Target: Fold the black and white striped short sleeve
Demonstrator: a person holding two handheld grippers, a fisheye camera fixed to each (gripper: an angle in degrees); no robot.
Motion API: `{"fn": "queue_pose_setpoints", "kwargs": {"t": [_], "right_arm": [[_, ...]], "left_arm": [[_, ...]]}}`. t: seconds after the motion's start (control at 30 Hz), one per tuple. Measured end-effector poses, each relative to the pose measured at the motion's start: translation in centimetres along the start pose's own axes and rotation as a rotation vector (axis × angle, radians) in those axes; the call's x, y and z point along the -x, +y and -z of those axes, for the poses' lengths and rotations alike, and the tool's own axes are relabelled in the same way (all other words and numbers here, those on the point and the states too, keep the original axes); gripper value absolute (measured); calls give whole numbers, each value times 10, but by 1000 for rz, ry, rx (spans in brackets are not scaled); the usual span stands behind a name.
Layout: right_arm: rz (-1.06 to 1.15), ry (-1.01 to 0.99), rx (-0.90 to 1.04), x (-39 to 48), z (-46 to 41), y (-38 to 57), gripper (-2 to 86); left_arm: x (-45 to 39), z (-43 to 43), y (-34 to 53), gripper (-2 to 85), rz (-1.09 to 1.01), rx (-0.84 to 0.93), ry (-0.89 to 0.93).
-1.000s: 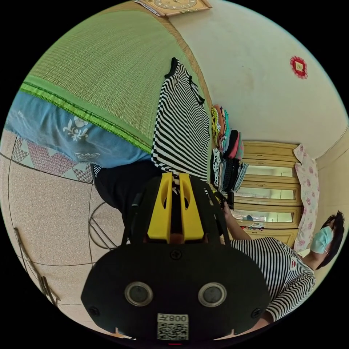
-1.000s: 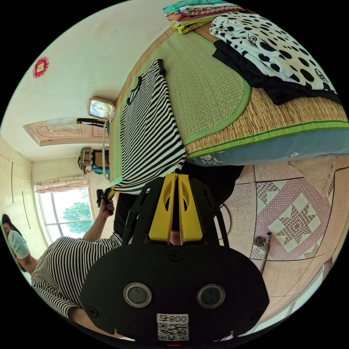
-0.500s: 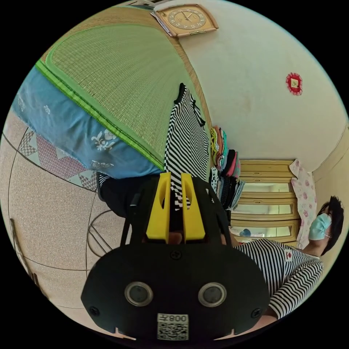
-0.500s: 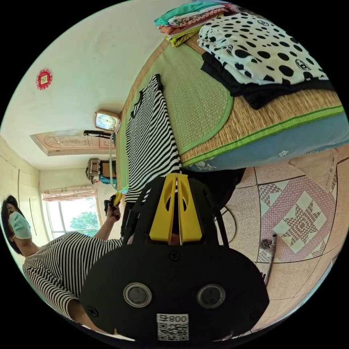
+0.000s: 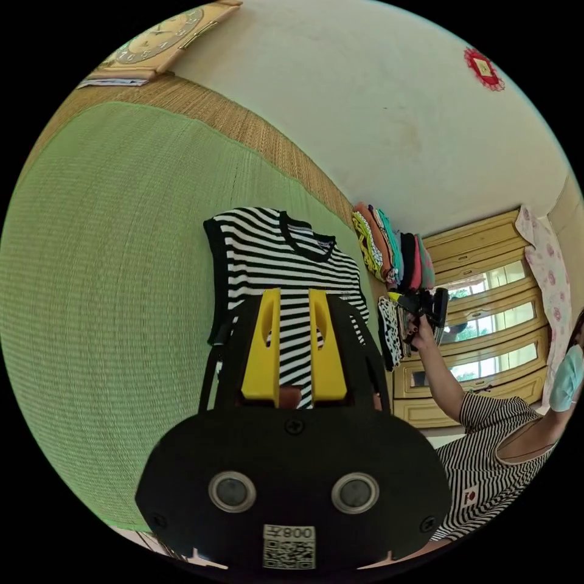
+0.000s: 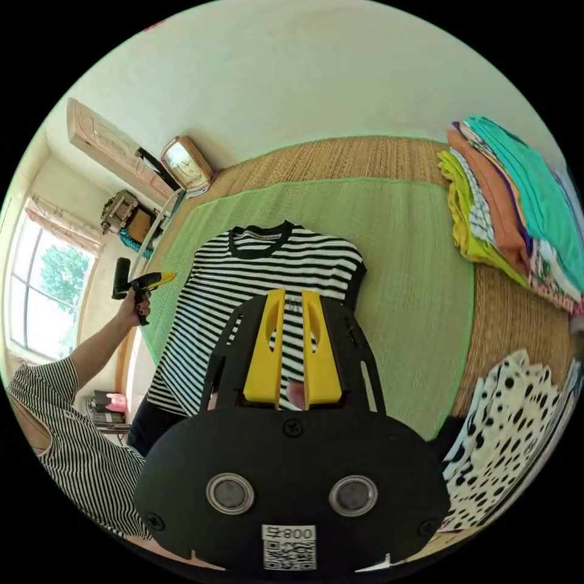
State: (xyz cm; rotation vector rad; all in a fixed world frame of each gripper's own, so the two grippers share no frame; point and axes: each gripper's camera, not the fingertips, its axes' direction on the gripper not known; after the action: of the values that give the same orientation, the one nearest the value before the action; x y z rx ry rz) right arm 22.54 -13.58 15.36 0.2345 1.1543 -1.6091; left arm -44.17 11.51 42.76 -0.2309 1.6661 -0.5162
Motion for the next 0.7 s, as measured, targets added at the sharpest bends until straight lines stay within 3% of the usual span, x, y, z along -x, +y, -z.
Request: {"fn": "queue_pose_setpoints", "kwargs": {"t": [0.2,0.37,0.5,0.7], "right_arm": [[100,-30,58,23,-88,-111,46],[17,-41,106,11,-154,-153,9],[-21,-127,43,-6,-157,-157,1],[40,-101,-52,10,-128,-143,5]], "left_arm": [[1,-52,-82,69,-52,60,-89],[14,-78,-121,45,-36,65,-122],[24,-80,-137,21,-19,36,-80],[11,-52,-121,60,-77,-84,-23]]}}
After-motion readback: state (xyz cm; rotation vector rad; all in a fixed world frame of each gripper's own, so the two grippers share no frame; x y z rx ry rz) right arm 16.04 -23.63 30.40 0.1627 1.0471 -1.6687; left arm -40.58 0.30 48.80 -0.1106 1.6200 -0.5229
